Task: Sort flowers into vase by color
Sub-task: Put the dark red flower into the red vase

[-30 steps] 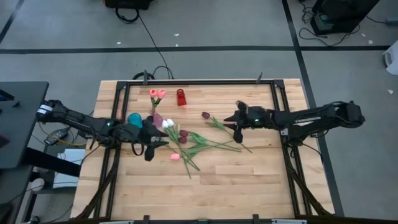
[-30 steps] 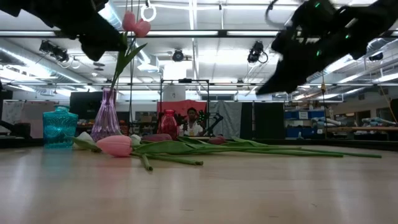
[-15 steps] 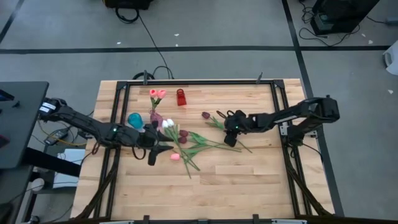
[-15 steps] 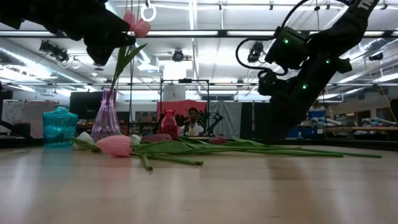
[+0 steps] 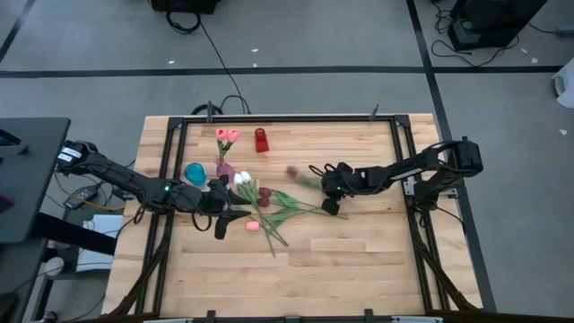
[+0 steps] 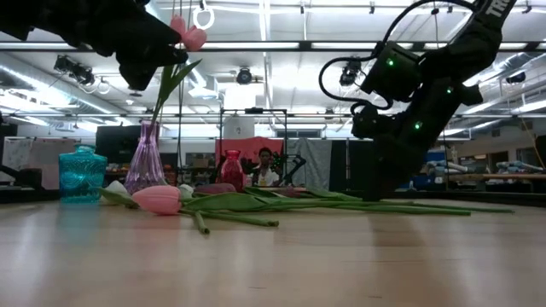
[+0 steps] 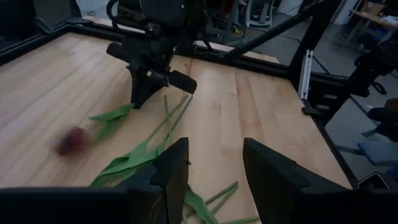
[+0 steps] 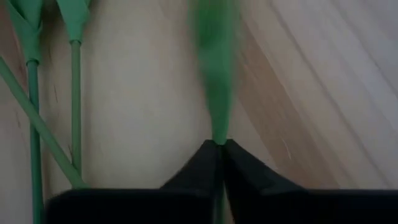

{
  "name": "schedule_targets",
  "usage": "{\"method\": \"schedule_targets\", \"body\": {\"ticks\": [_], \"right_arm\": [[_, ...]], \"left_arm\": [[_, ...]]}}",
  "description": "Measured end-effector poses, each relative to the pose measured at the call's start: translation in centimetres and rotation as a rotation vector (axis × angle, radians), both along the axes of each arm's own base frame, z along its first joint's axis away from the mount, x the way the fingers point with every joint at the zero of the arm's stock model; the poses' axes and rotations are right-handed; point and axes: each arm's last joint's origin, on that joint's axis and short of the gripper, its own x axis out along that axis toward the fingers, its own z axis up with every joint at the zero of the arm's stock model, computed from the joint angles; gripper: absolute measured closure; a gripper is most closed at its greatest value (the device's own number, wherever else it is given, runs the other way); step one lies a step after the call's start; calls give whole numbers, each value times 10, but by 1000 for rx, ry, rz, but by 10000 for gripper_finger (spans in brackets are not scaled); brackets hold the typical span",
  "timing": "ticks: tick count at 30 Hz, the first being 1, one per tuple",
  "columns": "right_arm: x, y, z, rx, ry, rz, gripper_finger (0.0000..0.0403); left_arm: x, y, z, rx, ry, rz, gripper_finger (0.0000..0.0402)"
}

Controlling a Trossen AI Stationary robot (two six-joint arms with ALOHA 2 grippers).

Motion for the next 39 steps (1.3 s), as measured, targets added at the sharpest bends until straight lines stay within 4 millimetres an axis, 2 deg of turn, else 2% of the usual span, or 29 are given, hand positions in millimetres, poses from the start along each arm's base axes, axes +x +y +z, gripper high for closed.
{"method": "schedule_targets", "body": {"ticks": [3, 6, 10, 15, 18, 21, 27, 33, 39], "right_arm": [[2, -4, 1, 2, -34, -4, 388], [12, -14, 12, -25, -191, 19, 390], [28, -34, 36, -21, -441, 101, 395], [44, -58, 78, -188, -803, 148, 395], [56, -75, 97, -225, -937, 185, 395], [82, -92, 112, -211, -998, 238, 395], [136, -117, 124, -269, -1072, 297, 395], [171, -146, 130, -345, -1139, 289, 395], [193, -170, 126, -363, -1176, 274, 395]], "left_arm": [[0, 0, 0, -4, -1, -1, 243], [0, 0, 1, 10, -15, -6, 243], [1, 0, 5, 58, -51, -21, 243], [2, -1, 9, 94, -93, -22, 243], [5, 0, 10, 112, -114, 11, 243], [8, 0, 14, 133, -166, 54, 243], [15, -2, 11, 163, -184, 84, 243], [23, -6, 2, 183, -168, 72, 243], [16, -6, -1, 161, -93, 49, 243]]}}
